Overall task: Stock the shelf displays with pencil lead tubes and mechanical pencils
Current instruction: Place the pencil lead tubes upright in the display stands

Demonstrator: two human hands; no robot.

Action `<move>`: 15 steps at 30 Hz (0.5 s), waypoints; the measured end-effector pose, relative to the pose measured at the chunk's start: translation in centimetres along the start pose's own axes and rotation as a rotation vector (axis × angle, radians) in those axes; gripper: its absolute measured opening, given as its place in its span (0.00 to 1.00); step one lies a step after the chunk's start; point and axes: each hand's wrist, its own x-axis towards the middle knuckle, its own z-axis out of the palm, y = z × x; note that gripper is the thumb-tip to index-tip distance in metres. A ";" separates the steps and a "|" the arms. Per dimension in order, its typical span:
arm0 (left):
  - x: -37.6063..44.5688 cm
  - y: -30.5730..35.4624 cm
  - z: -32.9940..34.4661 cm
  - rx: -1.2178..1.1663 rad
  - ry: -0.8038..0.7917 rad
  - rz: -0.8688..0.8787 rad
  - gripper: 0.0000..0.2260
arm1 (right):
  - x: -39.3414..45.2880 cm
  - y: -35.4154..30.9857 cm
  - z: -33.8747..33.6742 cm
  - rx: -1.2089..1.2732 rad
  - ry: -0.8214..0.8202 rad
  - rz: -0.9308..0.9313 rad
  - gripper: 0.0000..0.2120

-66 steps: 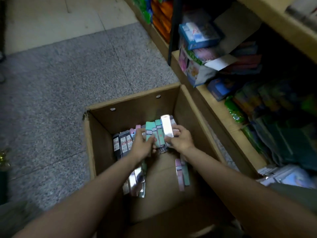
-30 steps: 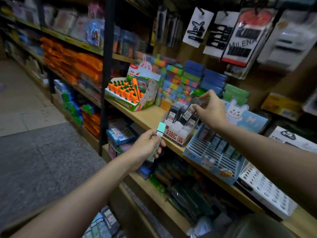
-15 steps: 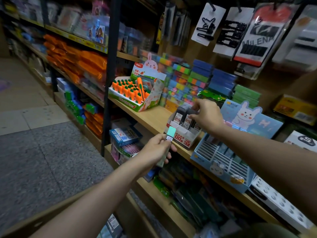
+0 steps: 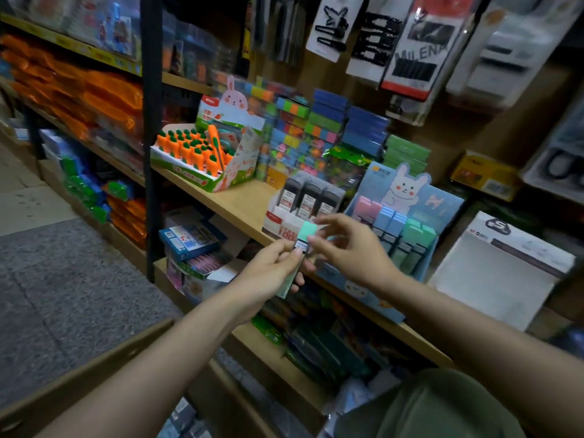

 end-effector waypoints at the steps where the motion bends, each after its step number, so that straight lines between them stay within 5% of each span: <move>1: -0.1 -0.1 0.7 -0.004 -0.045 -0.002 0.07 | -0.9 0.2 -0.2 -0.011 0.021 -0.008 0.13; 6: -0.3 -0.1 3.6 0.103 -0.067 0.017 0.07 | -2.4 0.7 -3.4 0.007 0.046 0.020 0.13; 10: -0.8 0.3 4.1 0.735 0.081 0.269 0.08 | -1.9 0.9 -8.4 0.042 0.195 0.033 0.18; 15: -0.7 -1.2 4.1 1.022 -0.025 0.350 0.23 | -2.6 2.6 -13.4 -0.366 0.347 -0.071 0.16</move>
